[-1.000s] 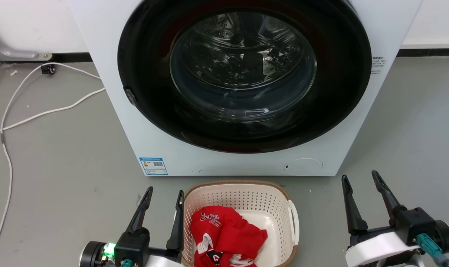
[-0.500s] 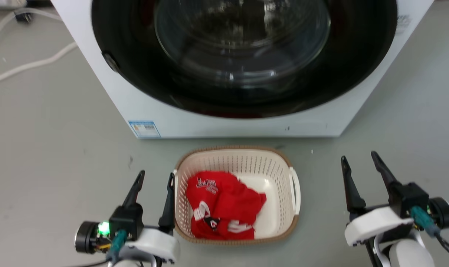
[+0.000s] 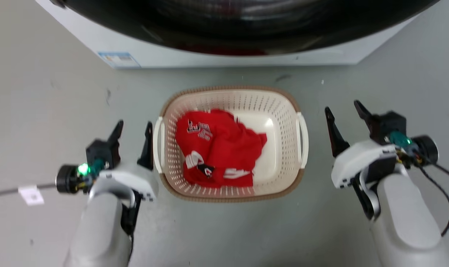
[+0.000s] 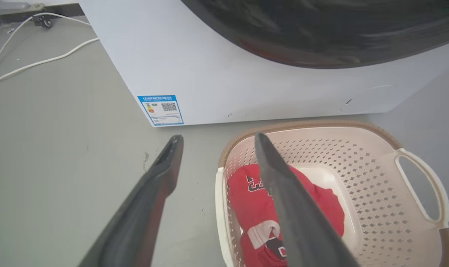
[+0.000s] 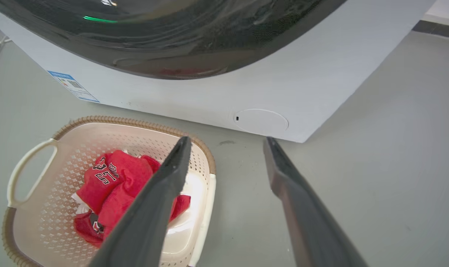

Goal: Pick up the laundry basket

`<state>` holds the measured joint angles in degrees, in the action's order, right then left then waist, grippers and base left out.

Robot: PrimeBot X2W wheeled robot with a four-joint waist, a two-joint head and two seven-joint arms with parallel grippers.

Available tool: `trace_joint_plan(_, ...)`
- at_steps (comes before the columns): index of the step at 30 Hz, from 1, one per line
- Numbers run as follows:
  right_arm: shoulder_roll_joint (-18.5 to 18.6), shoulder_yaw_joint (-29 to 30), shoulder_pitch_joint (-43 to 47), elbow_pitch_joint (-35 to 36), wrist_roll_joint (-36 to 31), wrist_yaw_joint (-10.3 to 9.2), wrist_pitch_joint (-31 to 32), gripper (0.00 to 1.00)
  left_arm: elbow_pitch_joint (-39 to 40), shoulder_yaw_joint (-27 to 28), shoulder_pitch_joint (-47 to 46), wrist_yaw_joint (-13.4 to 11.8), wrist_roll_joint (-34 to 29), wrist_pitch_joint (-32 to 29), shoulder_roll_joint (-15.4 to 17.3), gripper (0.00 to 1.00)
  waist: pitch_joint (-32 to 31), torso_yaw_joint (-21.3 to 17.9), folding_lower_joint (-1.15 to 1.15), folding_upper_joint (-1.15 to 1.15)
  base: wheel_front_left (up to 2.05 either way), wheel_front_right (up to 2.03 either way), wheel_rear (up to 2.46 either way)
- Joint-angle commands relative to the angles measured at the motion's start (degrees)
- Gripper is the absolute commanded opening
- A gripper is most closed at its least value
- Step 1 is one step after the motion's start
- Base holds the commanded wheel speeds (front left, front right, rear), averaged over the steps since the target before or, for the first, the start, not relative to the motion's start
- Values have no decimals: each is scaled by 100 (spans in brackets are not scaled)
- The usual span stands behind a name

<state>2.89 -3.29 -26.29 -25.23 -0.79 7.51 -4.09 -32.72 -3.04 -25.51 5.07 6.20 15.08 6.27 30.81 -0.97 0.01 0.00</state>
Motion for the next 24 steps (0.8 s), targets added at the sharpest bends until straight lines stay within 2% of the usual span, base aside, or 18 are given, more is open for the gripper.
trace_joint_plan(1,-4,-21,-206,-107,-41,-4,81,100,-215,-12,-264,45,-15,14,35,100,513,-19,-1,0,0,0,0)
trace_joint_plan(6,-2,-53,-751,-686,-64,-4,454,100,-1354,-230,-1141,155,-10,-3,180,100,998,-9,-1,0,0,0,0)
trace_joint_plan(13,-2,-219,-1449,-1613,358,-4,925,100,-2559,-578,-2062,225,-6,-274,322,100,1408,-1,-1,0,0,0,0)
trace_joint_plan(19,-3,-442,-2044,-2328,654,-4,1241,100,-3126,-963,-2622,231,339,-681,341,100,1707,-1,-1,0,0,0,0)
trace_joint_plan(24,-2,-594,-2497,-2903,762,-4,1444,100,-3254,-1544,-2918,234,744,-1056,441,100,1922,28,-1,0,0,0,0)
